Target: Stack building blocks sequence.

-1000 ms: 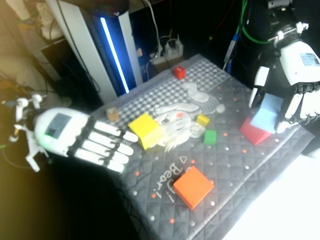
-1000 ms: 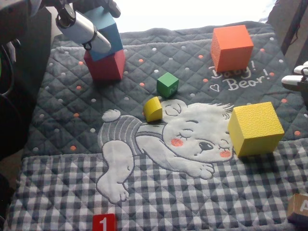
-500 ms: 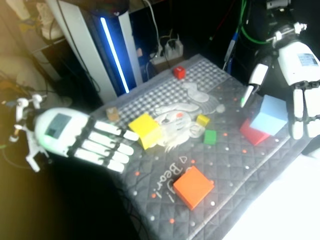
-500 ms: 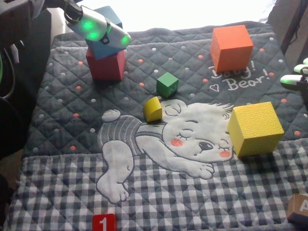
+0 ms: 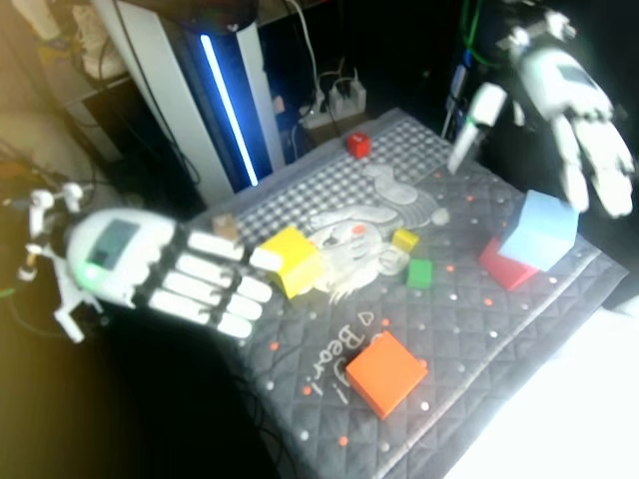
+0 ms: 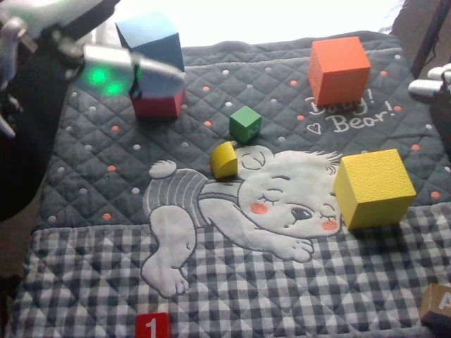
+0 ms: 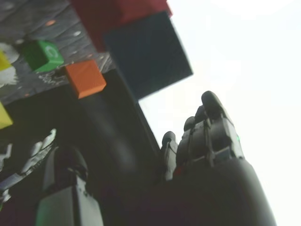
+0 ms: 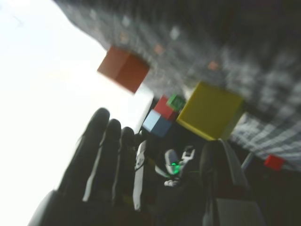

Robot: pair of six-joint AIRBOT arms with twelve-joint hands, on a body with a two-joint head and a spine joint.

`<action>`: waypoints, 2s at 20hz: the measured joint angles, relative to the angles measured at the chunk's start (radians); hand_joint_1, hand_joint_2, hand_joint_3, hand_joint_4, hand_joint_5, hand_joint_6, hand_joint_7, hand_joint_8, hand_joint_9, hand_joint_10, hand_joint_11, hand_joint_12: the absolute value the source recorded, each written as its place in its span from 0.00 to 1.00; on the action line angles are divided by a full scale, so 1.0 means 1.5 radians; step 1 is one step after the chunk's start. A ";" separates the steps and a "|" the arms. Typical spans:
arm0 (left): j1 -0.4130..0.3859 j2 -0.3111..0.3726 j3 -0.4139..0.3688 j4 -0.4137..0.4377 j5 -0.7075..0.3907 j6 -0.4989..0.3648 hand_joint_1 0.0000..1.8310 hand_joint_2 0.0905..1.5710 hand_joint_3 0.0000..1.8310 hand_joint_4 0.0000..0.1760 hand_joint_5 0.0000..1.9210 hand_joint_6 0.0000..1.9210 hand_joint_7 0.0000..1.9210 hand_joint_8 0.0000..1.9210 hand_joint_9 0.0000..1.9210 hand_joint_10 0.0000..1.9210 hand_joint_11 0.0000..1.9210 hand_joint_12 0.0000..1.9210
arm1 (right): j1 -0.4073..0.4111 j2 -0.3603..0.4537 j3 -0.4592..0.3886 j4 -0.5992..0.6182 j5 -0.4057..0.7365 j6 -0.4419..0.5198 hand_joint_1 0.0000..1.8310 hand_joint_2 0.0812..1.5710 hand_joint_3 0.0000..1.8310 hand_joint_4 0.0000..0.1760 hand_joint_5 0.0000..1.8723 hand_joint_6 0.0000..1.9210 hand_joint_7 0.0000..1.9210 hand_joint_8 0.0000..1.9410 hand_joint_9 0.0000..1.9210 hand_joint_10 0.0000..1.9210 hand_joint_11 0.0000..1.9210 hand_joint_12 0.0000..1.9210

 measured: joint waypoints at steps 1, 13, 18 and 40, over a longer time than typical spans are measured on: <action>0.019 0.013 -0.017 -0.004 -0.023 0.000 0.32 0.57 0.00 1.00 0.01 0.00 0.00 0.00 0.00 0.00 0.00 0.00 | 0.007 -0.001 0.002 -0.006 0.000 0.000 0.52 0.71 0.00 0.53 0.15 0.00 0.15 0.00 0.13 0.00 0.11 0.07; 0.279 0.065 -0.130 -0.101 -0.246 -0.079 0.38 0.57 0.00 0.68 0.06 0.00 0.02 0.00 0.01 0.00 0.00 0.15 | 0.133 -0.093 0.049 -0.201 -0.122 0.076 0.34 0.64 0.00 0.79 0.09 0.00 0.10 0.00 0.08 0.01 0.10 0.05; 0.279 0.046 -0.113 -0.099 -0.256 -0.105 0.42 0.58 0.00 0.58 0.07 0.00 0.02 0.00 0.02 0.00 0.00 0.20 | 0.133 -0.132 0.080 -0.213 -0.187 0.098 0.36 0.63 0.00 0.68 0.12 0.01 0.10 0.00 0.08 0.00 0.04 0.02; 0.282 0.036 -0.105 -0.109 -0.252 -0.115 0.38 0.59 0.00 0.62 0.08 0.00 0.05 0.00 0.05 0.00 0.00 0.28 | 0.344 -0.170 0.188 -0.134 -0.237 0.002 0.75 0.67 0.00 0.00 0.49 0.53 0.57 0.35 0.55 0.57 0.48 0.66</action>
